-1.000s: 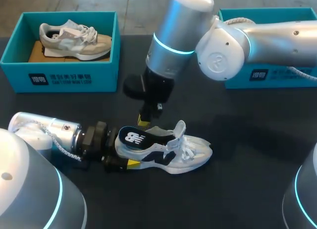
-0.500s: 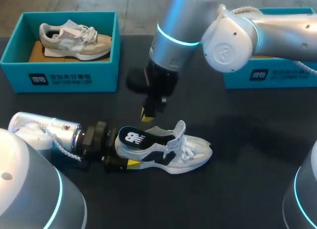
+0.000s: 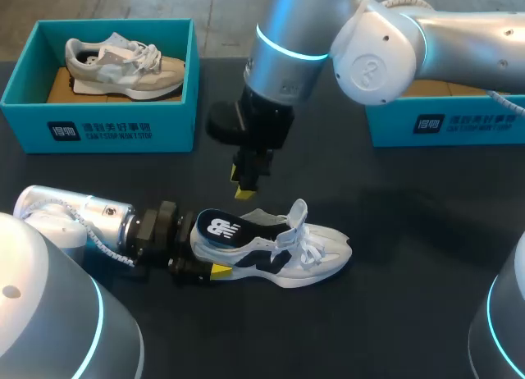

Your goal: Take the shoe out of the shoebox, open the shoe tongue, remove and reinsert the insole, then place the shoe into the shoebox

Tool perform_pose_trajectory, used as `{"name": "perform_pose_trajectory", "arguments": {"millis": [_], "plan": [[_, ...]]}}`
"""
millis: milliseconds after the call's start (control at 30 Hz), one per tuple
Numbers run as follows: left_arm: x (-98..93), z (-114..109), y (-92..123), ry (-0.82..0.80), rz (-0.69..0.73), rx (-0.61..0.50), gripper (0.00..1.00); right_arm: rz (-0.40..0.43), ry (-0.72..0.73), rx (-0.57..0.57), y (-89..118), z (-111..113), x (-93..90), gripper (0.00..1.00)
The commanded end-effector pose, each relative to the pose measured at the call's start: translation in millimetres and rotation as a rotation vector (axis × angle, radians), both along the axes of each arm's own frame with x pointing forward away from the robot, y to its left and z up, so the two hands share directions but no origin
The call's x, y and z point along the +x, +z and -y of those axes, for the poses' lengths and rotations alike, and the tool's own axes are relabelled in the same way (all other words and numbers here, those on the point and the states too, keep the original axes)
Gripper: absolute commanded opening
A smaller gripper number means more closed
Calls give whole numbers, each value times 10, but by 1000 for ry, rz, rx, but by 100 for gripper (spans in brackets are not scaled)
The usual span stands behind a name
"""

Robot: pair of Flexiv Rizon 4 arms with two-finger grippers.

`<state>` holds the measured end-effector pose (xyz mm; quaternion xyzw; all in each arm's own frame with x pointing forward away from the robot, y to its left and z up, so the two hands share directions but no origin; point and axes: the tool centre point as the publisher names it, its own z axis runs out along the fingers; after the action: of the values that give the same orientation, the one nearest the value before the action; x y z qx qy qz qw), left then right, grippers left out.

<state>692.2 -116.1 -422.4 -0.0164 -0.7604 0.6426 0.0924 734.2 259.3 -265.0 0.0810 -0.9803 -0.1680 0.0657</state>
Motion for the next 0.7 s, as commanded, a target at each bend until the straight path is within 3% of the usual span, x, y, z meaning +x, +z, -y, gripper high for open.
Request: {"name": "perform_pose_trajectory", "arguments": {"millis": [33, 233, 400, 533, 667, 700], "plan": [[14, -11, -20, 1, 0, 0, 0, -2, -3, 4, -10, 4, -9, 43], [14, -11, -20, 1, 0, 0, 0, -29, 25, 11, -6, -54, 3, 51], [14, -11, -20, 1, 0, 0, 0, -92, 48, 28, -76, -74, 59, 85], [14, -11, -20, 1, 0, 0, 0, -154, 71, 29, -126, -107, 86, 100], [14, -11, -20, 1, 0, 0, 0, -202, 81, 31, -213, -124, 99, 98], [14, -11, -20, 1, 0, 0, 0, -213, 79, 32, -238, -127, 95, 92]]}}
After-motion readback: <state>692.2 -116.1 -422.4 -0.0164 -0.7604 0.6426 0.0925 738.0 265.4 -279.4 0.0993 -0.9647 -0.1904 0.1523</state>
